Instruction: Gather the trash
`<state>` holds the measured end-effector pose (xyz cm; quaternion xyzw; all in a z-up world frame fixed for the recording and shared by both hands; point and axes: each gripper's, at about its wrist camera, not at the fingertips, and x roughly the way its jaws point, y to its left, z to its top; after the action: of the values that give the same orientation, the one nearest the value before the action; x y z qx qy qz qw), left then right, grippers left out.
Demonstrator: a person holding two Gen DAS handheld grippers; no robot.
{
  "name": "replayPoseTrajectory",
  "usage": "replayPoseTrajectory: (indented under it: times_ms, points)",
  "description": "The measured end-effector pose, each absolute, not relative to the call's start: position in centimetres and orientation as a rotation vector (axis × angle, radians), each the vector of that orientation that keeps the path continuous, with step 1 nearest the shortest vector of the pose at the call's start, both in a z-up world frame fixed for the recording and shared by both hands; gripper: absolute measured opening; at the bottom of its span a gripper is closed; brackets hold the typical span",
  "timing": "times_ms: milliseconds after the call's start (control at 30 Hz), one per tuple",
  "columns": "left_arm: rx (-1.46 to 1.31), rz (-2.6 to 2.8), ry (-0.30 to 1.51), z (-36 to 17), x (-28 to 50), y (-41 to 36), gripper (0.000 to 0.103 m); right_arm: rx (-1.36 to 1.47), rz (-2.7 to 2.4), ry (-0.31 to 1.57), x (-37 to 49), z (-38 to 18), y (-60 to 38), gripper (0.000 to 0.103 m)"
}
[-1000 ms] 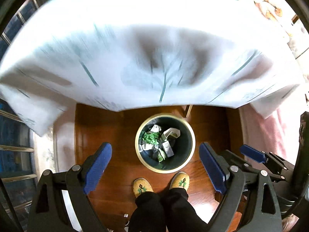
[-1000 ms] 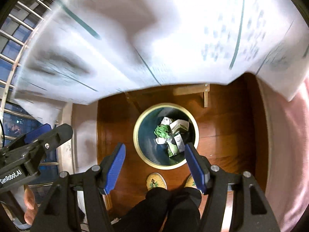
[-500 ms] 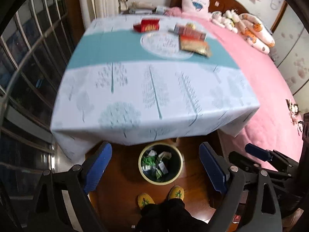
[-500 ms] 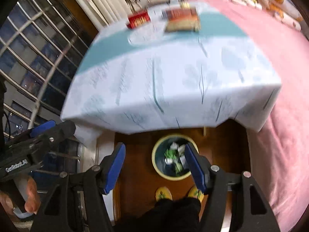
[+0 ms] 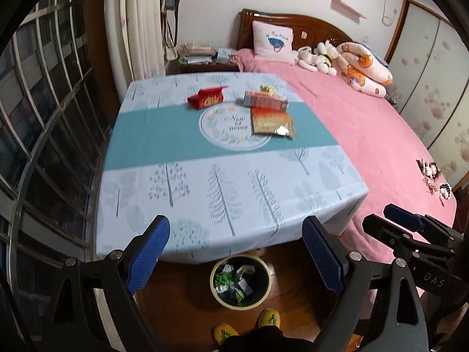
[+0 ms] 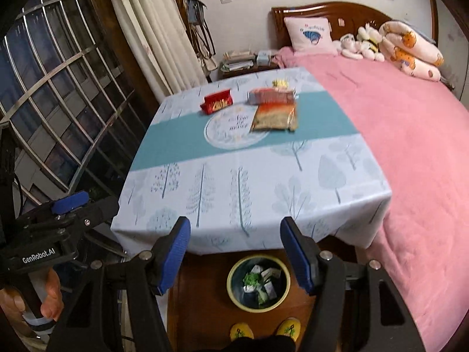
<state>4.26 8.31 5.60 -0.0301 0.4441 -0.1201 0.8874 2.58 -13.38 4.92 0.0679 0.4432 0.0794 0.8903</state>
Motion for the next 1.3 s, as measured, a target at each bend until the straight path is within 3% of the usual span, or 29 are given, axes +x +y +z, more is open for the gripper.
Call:
replayPoseTrajectory:
  times_ms: [467,767,967,1300]
  points:
    - [-0.066,-0.297,0.917,7.3,9.8,5.5,0.091,0.063,0.196,0.832,7.6,7.3,-14.2,0.064]
    - [-0.034,-0.253,0.910,6.3,17.0,0.0,0.091,0.052,0.255,0.832,17.3,6.1,-19.7,0.063]
    - [-0.078,-0.170,1.023,2.8,25.7,-5.9,0.090,0.030,0.315,0.926,26.5,3.0,-25.6,0.049]
    - [-0.052,-0.108,1.240,-6.7,37.8,-15.8,0.090,0.033,0.422,1.073,37.8,-3.2,-33.1,0.049]
